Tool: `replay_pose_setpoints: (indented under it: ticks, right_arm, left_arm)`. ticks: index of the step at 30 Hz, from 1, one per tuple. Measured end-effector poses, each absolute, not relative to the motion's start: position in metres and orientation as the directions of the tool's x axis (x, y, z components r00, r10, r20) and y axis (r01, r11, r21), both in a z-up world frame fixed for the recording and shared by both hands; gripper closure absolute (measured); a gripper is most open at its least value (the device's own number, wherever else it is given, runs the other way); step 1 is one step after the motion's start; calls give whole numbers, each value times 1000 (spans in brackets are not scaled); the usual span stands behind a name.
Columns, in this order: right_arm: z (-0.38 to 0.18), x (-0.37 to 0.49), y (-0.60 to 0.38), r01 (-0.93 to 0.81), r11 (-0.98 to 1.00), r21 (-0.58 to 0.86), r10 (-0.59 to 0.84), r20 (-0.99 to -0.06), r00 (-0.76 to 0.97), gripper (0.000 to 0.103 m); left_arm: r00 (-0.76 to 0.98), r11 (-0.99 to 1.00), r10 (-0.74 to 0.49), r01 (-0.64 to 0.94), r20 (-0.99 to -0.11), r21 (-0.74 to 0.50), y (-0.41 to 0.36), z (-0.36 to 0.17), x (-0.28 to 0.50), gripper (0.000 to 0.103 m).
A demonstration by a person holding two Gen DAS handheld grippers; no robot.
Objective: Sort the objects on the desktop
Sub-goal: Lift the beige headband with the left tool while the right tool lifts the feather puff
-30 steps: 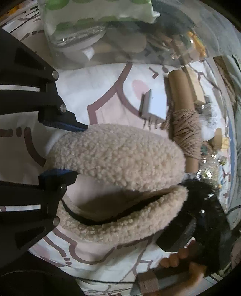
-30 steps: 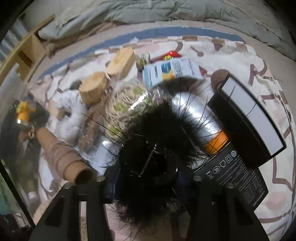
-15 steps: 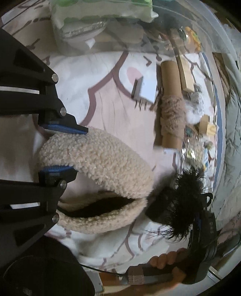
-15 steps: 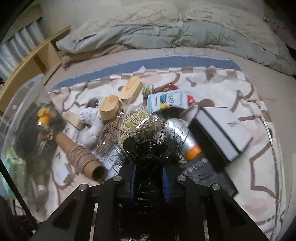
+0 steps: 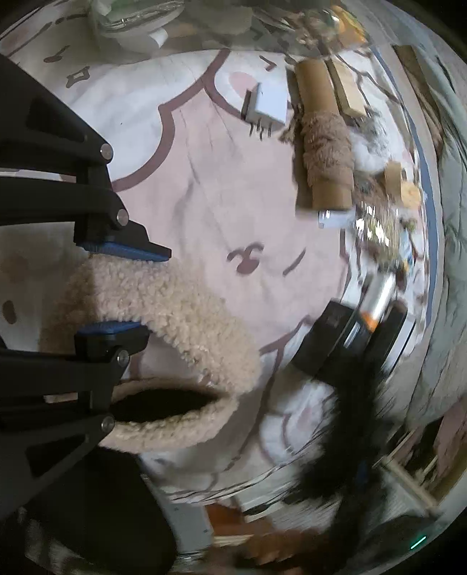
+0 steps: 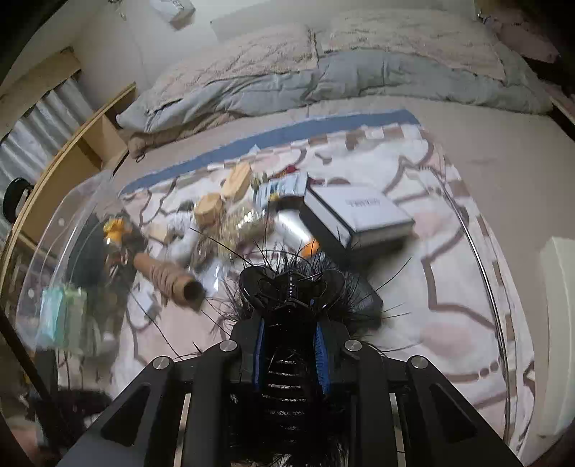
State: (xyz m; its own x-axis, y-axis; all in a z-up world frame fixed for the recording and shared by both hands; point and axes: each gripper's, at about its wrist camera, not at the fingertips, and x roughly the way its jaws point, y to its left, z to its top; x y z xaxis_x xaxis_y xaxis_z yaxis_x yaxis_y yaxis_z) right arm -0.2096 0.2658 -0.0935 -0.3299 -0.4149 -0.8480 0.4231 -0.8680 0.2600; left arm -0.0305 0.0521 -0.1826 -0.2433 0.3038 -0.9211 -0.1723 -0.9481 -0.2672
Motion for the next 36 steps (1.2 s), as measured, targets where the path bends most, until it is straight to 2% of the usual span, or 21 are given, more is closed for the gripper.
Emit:
replay_pose_setpoints:
  ticks: [4,10,15,26,36]
  right_arm:
    - [-93,-195,268,481,-832,278,-446,-849,-282,79]
    - [-80,-173,268,571,-754,324,-526,-819,-228,79]
    - [-81,-153,268,617,-720,317,-527,-829,-188,79]
    - [-137,-116,266,629,-712,313,-408,-913,-8,79]
    - [-152,-73,246,706,-604,369,-402,-906,130,79]
  left_arm:
    - [-276,-969,245,-78,-929,-233,31,-187,-48,73]
    - [-265,-967,226,52,-937,-248,6,-197,-64,73]
    - [-259,-963,226,88,-939,-256,2,-201,-71,73]
    - [-250,-959,223,117,-942,-258,3,-201,-76,73]
    - [-249,-954,229,136,-941,-268,3,-202,-78,73]
